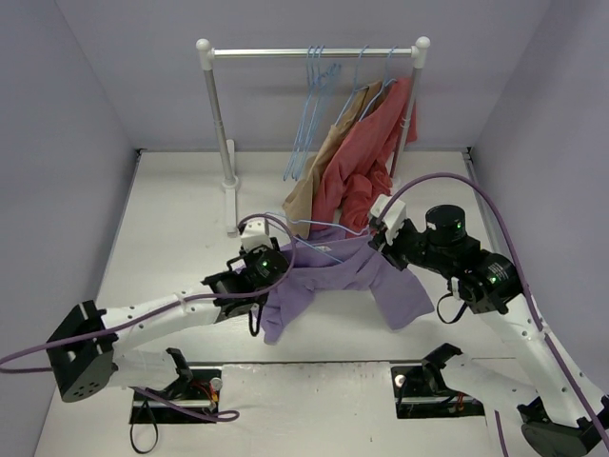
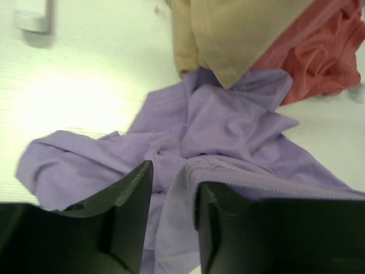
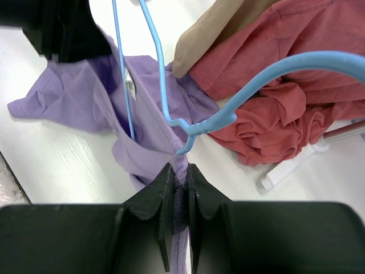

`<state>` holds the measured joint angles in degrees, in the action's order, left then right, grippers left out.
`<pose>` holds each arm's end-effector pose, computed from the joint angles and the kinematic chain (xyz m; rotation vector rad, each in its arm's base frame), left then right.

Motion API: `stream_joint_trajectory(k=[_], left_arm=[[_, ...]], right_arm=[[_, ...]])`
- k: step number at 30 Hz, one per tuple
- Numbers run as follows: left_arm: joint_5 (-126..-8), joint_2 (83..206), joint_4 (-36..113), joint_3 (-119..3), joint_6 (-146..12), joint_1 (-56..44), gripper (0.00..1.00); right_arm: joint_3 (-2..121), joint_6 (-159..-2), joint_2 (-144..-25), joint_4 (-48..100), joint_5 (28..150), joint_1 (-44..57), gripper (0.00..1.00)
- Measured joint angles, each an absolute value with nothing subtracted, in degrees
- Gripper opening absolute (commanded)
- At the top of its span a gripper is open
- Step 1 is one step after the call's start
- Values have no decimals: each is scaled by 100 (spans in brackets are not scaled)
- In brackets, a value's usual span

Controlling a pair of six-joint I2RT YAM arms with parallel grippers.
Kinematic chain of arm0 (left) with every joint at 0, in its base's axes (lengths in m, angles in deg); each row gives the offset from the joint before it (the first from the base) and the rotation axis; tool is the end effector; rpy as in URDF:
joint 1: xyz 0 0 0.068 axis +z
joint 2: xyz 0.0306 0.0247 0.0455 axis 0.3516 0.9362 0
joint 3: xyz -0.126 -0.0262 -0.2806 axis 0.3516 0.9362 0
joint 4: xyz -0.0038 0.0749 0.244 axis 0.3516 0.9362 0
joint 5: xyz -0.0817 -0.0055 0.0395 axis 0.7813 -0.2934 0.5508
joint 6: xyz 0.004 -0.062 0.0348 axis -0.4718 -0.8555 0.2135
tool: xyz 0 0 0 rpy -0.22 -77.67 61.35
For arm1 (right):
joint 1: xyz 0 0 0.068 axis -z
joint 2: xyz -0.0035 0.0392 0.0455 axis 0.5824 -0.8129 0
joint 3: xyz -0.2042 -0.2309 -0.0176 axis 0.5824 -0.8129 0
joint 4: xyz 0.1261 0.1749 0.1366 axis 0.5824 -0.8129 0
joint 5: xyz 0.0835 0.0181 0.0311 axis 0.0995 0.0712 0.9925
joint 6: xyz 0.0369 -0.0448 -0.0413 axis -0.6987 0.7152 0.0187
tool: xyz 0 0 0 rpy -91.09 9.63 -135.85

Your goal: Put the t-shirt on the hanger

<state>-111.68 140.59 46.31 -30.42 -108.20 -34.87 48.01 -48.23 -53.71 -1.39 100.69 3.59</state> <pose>0.1799 -0.1999 0.2772 -0.3099 2.0375 -0.4962 0.1340 0.1068 0.4293 -1.0757 1.4683 0.3929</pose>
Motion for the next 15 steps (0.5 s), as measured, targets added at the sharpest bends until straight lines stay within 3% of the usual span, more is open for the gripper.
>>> stream_joint_trajectory(k=[2, 15], left_arm=[[-11080, 13847, 4757, -3049, -10704, -3280, 18], [-10412, 13286, 5805, -4097, -9478, -2221, 17]], right_arm=[[4783, -4834, -5337, -142, 10070, 352, 0], [4713, -4863, -5318, -117, 10100, 264, 0]])
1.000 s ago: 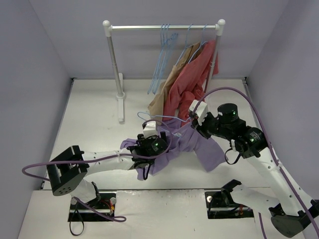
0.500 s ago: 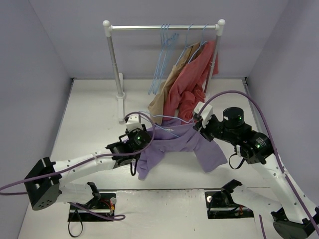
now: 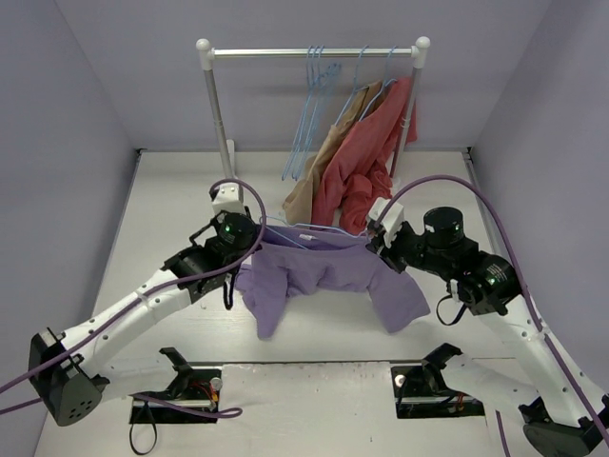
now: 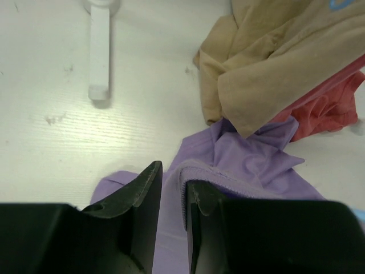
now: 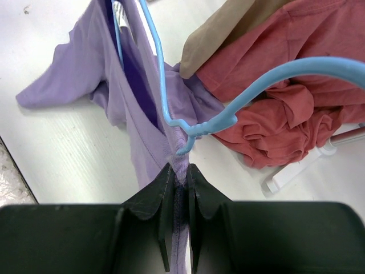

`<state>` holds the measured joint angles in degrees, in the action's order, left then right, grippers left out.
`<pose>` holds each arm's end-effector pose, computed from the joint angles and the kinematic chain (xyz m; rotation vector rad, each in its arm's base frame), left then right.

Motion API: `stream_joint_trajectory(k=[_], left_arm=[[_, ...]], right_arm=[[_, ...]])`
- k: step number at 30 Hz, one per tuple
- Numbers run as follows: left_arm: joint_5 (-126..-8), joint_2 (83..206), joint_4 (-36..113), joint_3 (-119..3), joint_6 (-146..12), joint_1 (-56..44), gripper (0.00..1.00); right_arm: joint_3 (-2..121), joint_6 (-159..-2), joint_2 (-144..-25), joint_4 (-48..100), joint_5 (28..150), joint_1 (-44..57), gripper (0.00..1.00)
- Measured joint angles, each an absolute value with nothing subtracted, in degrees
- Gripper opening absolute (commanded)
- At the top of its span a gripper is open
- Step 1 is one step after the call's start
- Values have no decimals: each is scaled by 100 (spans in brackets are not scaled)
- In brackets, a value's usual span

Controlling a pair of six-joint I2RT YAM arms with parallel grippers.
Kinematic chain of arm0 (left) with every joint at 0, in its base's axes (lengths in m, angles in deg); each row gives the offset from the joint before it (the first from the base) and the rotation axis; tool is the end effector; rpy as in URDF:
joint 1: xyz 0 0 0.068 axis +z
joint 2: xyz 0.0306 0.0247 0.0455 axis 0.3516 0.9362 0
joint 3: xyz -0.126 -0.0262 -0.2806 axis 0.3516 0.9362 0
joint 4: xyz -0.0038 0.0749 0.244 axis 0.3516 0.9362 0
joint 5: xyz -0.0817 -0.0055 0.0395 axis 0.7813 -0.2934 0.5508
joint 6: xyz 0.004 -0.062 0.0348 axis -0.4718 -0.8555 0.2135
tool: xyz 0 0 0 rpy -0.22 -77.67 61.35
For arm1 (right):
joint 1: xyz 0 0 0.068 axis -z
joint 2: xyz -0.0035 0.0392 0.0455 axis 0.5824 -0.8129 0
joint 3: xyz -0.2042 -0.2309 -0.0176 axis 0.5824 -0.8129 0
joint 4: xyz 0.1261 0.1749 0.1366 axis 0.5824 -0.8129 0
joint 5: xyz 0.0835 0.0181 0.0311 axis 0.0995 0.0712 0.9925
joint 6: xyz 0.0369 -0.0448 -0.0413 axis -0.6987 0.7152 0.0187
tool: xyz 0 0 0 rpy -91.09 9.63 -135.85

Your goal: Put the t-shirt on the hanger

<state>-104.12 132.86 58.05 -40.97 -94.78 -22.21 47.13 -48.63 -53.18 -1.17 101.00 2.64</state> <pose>0.1992 -0.1458 0.3499 -0.2501 1.9800 -0.4144 0.1307 0.1084 0.4260 -1.0876 1.4641 0.4147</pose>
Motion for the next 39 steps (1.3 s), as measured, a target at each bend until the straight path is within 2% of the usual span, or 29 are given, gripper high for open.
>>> stream_joint_trajectory(k=[3, 6, 13, 18, 25, 39], left_arm=[[-10335, 13285, 6082, -4468, -9218, -2092, 15], [-10237, 13368, 6444, -4953, -8936, -1955, 0], [-10111, 13451, 6948, -5618, -8601, -1927, 0], [-10261, 13457, 7253, -5838, -8569, -2380, 0], [-10600, 13647, 7604, -6036, -8603, -2925, 0], [-11378, 13902, 8180, -7050, -8242, -2949, 0]], right_arm=[[4693, -4893, -5318, -94, 10105, 236, 0], [4693, -4924, -5327, -66, 10111, 171, 0], [4693, -4960, -5582, -30, 10008, -60, 0], [4822, -4957, -5959, -65, 9879, -129, 0], [5512, -4882, -6419, -110, 9800, -129, 0], [6411, -4778, -6588, -139, 9702, -236, 0]])
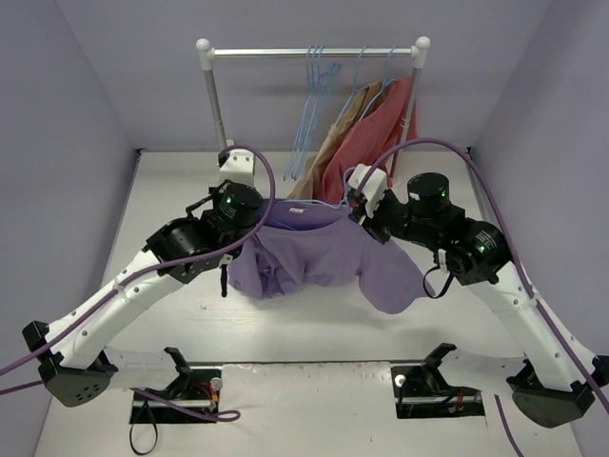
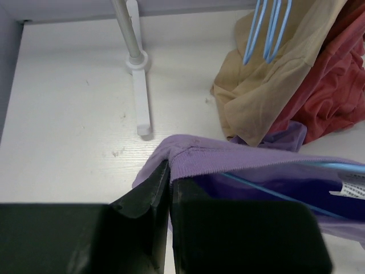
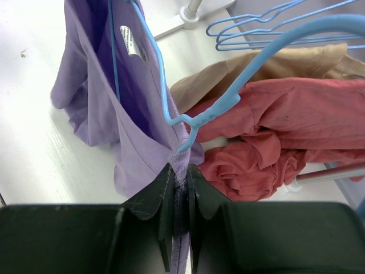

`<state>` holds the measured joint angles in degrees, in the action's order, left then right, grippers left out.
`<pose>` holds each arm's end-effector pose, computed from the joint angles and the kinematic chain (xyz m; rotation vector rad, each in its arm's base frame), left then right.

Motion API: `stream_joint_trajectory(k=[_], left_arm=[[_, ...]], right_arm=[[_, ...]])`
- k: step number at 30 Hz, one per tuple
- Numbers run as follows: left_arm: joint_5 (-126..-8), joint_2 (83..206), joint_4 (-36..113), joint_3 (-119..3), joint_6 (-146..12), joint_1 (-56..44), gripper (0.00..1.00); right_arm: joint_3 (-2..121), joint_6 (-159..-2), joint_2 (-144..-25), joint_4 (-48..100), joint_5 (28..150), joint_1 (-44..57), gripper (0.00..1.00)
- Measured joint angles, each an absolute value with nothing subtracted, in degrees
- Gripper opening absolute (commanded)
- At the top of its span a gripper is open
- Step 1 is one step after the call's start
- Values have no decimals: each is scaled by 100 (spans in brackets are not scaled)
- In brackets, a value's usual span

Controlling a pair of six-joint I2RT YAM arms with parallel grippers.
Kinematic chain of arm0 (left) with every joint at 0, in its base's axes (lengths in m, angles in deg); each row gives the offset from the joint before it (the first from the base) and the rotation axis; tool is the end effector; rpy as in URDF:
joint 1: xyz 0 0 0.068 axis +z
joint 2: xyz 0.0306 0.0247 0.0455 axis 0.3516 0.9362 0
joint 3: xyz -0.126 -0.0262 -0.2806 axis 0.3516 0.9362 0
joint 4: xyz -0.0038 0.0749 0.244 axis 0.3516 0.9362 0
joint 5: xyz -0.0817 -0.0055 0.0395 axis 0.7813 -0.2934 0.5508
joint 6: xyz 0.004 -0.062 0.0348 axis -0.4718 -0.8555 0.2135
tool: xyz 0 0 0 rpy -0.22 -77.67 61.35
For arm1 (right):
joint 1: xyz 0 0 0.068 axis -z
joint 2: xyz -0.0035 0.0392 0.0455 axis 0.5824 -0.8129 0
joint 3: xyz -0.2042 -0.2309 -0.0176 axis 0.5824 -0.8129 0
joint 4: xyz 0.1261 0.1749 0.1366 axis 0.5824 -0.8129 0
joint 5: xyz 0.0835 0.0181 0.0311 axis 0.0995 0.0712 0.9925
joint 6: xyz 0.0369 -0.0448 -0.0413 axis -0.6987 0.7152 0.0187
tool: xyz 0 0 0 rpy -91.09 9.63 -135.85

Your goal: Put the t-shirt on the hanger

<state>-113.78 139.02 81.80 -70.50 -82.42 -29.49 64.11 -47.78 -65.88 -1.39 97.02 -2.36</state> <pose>0.1827 -0.1614 0.4596 -0.0150 1.9374 -0.2022 0.1620 0.1467 0.4877 -1.0930 1.3776 0.3980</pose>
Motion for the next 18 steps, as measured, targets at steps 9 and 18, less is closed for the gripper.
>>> stream_joint_trajectory(k=[9, 18], left_arm=[[-11272, 14235, 8297, -7537, -7739, -2914, 0], [-10566, 14492, 8448, -7671, -7336, -2904, 0]], right_arm=[[6438, -4779, -6591, -145, 9811, -310, 0], [6782, -4722, -6713, -142, 9994, -310, 0]])
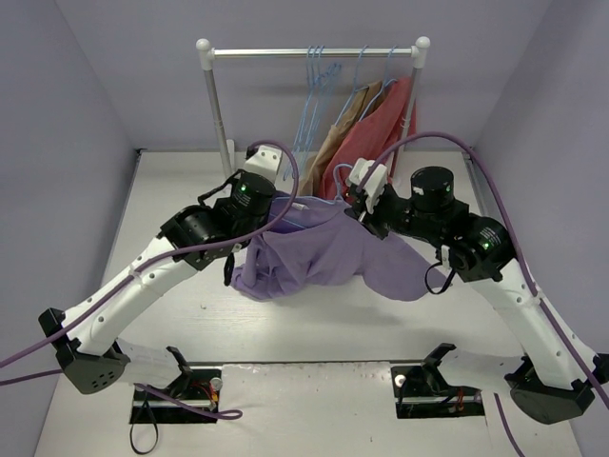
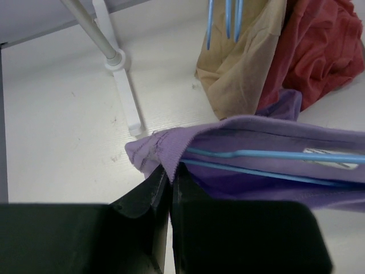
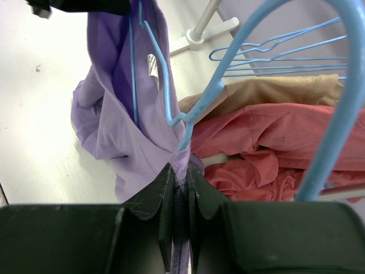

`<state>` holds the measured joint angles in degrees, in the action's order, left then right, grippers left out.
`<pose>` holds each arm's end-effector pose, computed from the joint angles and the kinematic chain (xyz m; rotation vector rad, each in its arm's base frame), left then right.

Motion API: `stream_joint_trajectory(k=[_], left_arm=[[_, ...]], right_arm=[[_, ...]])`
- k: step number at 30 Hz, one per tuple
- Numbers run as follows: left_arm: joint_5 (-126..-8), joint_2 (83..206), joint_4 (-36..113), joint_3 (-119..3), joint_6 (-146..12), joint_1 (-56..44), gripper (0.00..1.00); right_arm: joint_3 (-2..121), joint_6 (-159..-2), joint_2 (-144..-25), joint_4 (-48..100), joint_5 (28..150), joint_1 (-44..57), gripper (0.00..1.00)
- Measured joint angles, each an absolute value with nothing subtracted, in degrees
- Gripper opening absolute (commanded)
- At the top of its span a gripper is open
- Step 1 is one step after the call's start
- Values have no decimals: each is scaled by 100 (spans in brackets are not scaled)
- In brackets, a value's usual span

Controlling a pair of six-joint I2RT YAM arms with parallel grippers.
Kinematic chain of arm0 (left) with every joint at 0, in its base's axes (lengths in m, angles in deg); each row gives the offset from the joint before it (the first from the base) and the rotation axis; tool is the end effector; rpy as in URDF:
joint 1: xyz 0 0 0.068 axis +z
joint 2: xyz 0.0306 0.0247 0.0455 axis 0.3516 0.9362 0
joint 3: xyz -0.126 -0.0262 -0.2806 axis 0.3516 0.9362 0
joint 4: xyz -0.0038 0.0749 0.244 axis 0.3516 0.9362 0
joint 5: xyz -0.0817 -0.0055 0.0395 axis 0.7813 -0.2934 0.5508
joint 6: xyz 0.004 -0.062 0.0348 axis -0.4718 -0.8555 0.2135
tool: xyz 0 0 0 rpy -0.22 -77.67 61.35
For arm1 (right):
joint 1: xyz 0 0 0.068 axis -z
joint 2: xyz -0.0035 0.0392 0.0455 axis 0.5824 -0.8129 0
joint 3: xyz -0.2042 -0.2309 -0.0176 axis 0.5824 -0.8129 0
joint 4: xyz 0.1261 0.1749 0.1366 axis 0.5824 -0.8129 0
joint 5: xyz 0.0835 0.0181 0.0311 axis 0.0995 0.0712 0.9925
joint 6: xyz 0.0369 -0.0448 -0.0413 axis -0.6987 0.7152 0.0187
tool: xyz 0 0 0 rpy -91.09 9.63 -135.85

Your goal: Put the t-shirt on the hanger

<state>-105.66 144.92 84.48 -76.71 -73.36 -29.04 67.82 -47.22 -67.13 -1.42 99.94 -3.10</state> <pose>0.1987 -0.1878 0.4631 0.2425 1.9963 -0.1939 0.1584 0.1510 0.5050 -1.1195 1.3039 0.4407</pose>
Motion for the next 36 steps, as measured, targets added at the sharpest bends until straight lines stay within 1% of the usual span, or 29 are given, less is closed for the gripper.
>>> stream_joint_trajectory(k=[7, 12, 21, 28, 36], left_arm=[[-10455, 14259, 8601, -7834, -7596, -2924, 0], [-10520, 14258, 8838, -8274, -7541, -2894, 0], [-10224, 14128, 9115, -8506, -7054, -2045, 0], [-9640, 14154, 9208, -8573, -6632, -2061, 0], [-9422, 14220, 9241, -8901, -6525, -2311, 0]], right_arm=[[6855, -4699, -6962, -63, 10007, -310, 0], [6968, -4623, -7066, -43, 10033, -310, 0], [7207, -4613, -6940, 48, 10281, -310, 0], [7231, -4619, -6918, 53, 10404, -310, 0], [7233, -4642, -7040, 79, 10422, -347, 0]])
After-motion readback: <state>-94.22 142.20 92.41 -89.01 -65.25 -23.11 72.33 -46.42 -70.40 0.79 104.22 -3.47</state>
